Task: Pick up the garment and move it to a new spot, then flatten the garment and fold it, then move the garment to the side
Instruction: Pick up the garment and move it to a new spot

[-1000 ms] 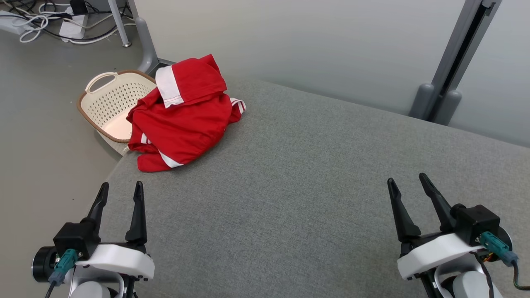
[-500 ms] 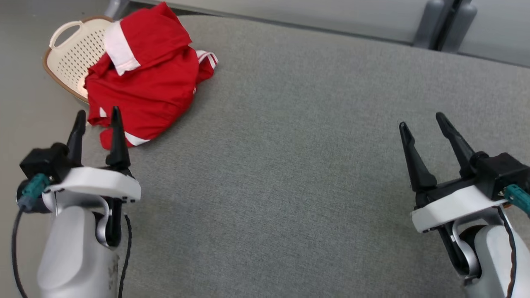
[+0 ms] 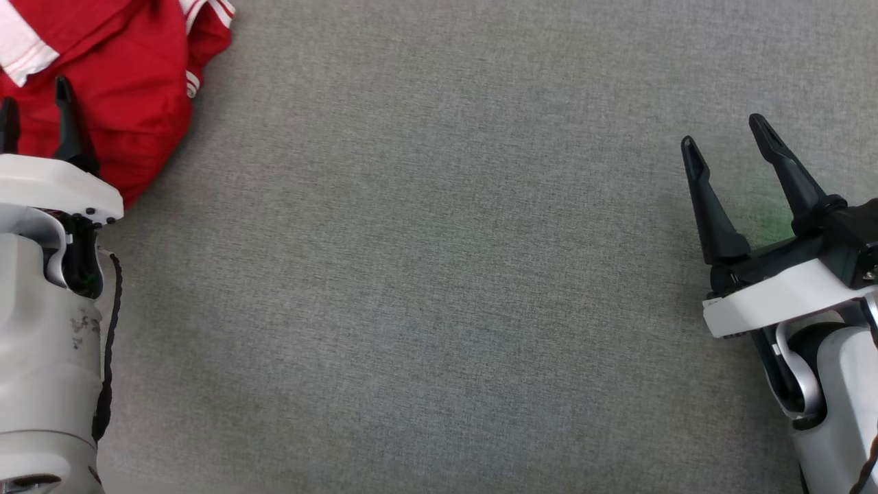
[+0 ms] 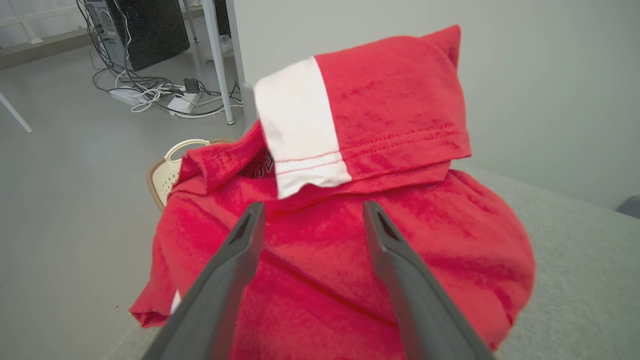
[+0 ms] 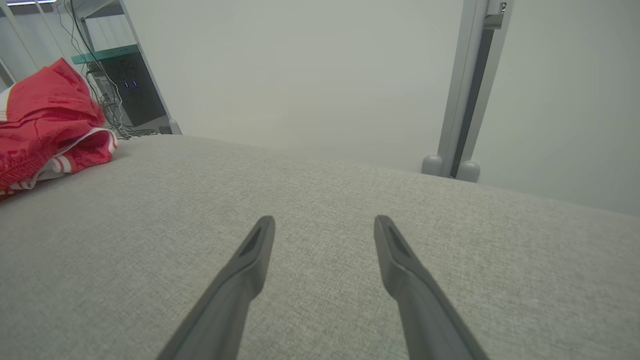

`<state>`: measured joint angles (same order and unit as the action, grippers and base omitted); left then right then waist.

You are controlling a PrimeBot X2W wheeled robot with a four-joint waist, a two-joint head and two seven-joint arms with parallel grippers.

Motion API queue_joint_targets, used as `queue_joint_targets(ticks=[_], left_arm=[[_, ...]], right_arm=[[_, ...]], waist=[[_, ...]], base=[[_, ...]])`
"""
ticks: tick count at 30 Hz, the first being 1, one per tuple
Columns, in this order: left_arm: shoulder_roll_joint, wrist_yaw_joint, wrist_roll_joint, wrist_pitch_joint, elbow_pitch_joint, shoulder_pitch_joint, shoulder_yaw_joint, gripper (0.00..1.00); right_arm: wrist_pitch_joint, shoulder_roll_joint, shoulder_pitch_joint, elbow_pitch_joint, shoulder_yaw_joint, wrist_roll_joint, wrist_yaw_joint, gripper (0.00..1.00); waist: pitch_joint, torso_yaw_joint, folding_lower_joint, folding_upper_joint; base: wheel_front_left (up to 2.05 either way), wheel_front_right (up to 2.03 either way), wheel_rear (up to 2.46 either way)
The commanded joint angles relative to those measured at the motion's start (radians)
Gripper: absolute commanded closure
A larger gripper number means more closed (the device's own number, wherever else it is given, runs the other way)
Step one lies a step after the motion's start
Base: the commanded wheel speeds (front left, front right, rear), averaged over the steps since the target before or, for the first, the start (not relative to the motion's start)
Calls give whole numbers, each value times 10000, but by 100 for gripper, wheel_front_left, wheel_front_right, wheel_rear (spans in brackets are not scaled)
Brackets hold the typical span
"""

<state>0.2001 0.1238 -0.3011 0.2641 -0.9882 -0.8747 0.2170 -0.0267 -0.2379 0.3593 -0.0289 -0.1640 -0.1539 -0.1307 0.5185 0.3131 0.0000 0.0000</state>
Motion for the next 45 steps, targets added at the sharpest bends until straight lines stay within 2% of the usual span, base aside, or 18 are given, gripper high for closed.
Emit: queue_joint_targets(ticks=[1,6,9,10,11,19,25,32,38,45], left_arm=[[240,50,-148,-6,-584,-471,8,0],[731,74,-428,-28,-1659,-1188,-40,0],[840,69,-559,-31,-1898,-1385,-127,0],[882,70,-577,-28,-1975,-1444,-189,42],[998,72,-649,-23,-2067,-1563,-324,100],[1125,73,-1076,-7,-2071,-1405,-892,100],[1409,74,-1102,2,-900,-821,-905,100],[1213,-54,-543,5,1579,515,-244,100],[622,-209,191,6,4304,1995,205,100],[-266,-396,862,5,7523,4098,71,100]], right_arm=[[-28,-81,159,-69,8,61,0,0],[-18,-161,306,-53,-38,12,0,0],[-21,-134,321,-54,-66,-6,0,0],[-7,-143,326,-51,-63,-15,0,0],[-11,-157,303,-22,-28,-42,0,0],[7,-108,127,28,105,-82,0,0],[116,20,-19,127,122,-104,0,0],[296,201,-278,332,201,-148,0,0],[531,387,-543,529,302,-204,0,0],[842,723,-916,733,471,-299,0,0]], waist=[[410,-281,0,0],[617,-422,0,0],[657,-469,0,0],[670,-478,0,0],[684,-481,0,0],[495,-399,0,0],[86,-272,0,0],[-535,-122,0,0],[-1235,-46,0,0],[-2077,-107,0,0]], base=[[0,0,0],[0,0,0],[0,0,0],[0,0,0],[0,0,0],[0,0,0],[0,0,0],[0,0,0],[0,0,0],[0,0,0]])
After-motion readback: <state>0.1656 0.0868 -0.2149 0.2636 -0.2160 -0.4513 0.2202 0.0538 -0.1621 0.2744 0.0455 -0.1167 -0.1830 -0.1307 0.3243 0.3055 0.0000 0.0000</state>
